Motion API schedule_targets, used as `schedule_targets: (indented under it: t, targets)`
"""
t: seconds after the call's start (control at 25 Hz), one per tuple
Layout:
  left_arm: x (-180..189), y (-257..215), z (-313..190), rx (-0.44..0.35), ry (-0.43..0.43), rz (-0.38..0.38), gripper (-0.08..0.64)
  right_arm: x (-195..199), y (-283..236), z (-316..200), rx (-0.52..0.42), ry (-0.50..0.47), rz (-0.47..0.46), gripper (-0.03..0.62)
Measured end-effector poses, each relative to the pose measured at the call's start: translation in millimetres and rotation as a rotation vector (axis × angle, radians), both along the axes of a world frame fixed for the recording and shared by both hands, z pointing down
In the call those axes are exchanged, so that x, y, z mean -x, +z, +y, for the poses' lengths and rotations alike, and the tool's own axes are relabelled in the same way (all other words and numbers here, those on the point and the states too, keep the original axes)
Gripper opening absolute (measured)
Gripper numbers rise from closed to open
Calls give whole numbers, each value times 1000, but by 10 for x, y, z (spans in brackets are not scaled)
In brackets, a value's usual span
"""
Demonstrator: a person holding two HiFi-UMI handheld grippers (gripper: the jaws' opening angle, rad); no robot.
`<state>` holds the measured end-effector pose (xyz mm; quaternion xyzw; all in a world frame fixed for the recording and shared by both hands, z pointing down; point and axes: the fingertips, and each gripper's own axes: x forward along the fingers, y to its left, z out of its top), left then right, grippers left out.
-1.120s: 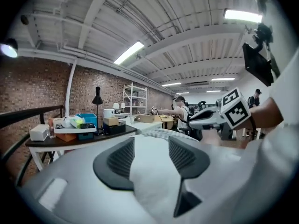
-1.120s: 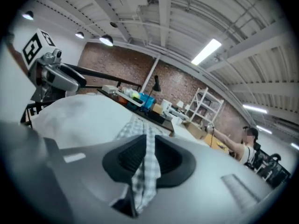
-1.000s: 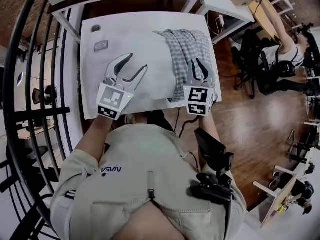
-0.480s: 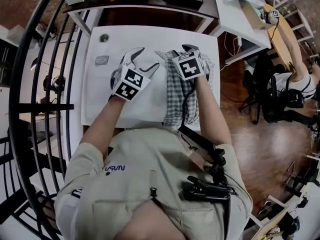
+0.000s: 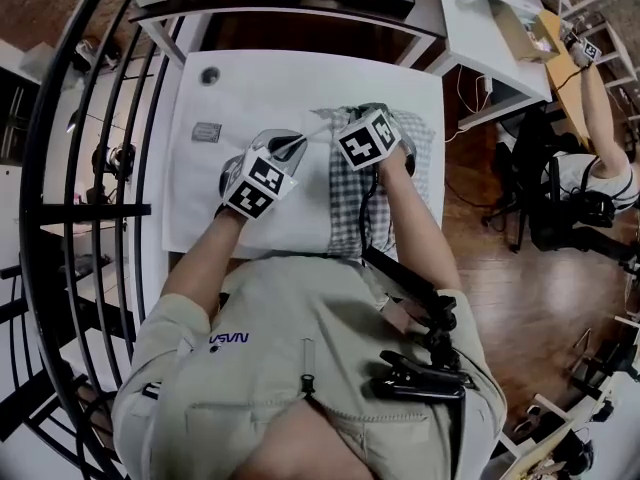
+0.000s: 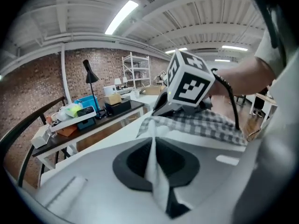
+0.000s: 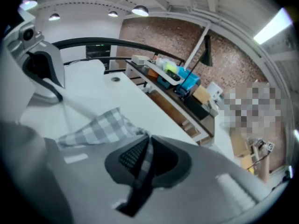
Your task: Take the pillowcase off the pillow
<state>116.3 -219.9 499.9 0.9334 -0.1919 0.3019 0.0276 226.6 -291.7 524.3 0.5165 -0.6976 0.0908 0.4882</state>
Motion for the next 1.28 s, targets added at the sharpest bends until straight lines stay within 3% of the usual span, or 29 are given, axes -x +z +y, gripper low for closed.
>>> schedule_targets:
  t: [0.2, 0.36, 0.56, 0.72, 0.84, 0.96, 1.08, 1.28]
  targets:
    - [403, -571, 32, 14, -105, 223, 15, -538, -345, -6, -115, 102, 81, 15]
    - [577, -586, 18, 0, -135, 258, 14, -1079, -392, 17, -151, 220, 114, 15]
    - [527, -352, -58, 43, -168, 261, 12, -1591, 33, 135, -113, 372, 94, 15]
    - [481, -120, -227, 53, -174, 224, 13, -1578, 190, 87, -111, 393, 52, 14]
    - [367, -46, -302, 22, -124, 203, 27, -1511, 107, 62, -152, 371, -3, 35]
    - [315, -150, -342, -9, -90, 244, 110, -1438, -107, 191, -208, 382, -48, 97]
    - [296, -405, -257, -72, -55, 284, 235, -1282, -318, 452, -283, 418, -103, 104]
    - [334, -659, 250, -117, 77, 333, 253, -865, -536, 1077, -375, 470, -175, 106]
